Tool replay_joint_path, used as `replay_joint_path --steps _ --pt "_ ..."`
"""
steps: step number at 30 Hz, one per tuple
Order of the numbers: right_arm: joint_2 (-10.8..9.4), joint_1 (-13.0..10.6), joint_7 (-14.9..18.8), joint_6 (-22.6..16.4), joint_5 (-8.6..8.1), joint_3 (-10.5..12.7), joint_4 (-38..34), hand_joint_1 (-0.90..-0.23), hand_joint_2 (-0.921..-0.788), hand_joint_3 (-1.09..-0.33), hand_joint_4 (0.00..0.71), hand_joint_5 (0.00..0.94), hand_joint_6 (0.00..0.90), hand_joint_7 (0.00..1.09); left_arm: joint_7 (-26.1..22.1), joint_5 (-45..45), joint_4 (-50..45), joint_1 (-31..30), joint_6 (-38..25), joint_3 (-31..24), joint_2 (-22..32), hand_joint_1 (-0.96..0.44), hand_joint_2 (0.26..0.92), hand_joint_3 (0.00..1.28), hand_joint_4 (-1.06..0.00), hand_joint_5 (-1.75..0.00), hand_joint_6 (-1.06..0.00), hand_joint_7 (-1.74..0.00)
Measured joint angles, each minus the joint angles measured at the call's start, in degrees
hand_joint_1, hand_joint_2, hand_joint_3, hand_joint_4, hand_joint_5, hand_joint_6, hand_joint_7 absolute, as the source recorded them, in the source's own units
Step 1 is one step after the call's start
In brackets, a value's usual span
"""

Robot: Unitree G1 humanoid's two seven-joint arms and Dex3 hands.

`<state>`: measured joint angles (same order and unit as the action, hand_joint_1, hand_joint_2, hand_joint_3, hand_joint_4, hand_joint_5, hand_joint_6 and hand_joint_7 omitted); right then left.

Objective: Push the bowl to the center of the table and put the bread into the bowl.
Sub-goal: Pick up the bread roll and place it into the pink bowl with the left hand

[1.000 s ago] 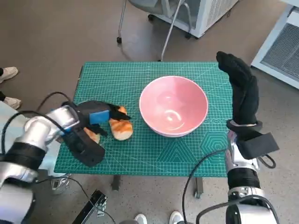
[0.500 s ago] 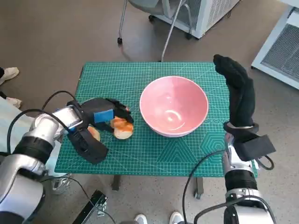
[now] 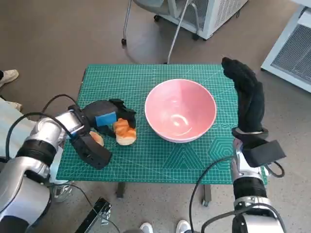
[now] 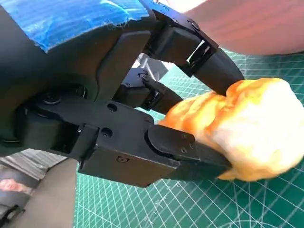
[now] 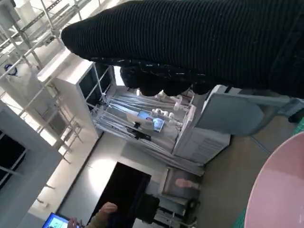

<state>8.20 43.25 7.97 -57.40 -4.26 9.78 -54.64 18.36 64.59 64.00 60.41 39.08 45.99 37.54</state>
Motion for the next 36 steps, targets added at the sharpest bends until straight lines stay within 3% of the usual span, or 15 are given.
replay_joint_path --steps 9,19,26,36 --pt "-0.3 -0.5 0.1 0.3 -0.26 0.0 0.5 -0.562 -0.921 -0.781 0.387 0.013 0.062 0.79 -7.6 -9.9 -5.7 0.0 8.3 -7.9 5.2 0.00 0.921 0.08 -0.58 -1.15 -0.70 -1.20" --pt "-0.3 -0.5 0.9 0.9 -1.33 0.1 0.6 -0.560 -0.921 -0.782 0.387 0.013 0.063 0.79 -11.8 -18.3 -17.2 2.5 7.9 -19.1 9.4 0.00 0.920 0.04 -0.62 -1.12 -0.75 -1.14" --pt "-0.4 -0.5 1.5 1.0 -1.62 0.1 0.7 -0.557 -0.921 -0.782 0.387 0.012 0.064 0.79 -13.4 -19.3 -22.2 5.4 6.4 -21.8 7.6 0.00 0.920 0.06 -0.58 -1.17 -0.74 -1.15" --pt "-0.3 -0.8 1.5 1.6 -2.24 0.1 1.9 -0.566 -0.921 -0.775 0.388 0.011 0.066 0.79 -14.8 -17.5 -20.5 9.7 7.1 -19.7 0.0 0.00 0.921 0.14 -0.50 -1.27 -0.64 -1.24"
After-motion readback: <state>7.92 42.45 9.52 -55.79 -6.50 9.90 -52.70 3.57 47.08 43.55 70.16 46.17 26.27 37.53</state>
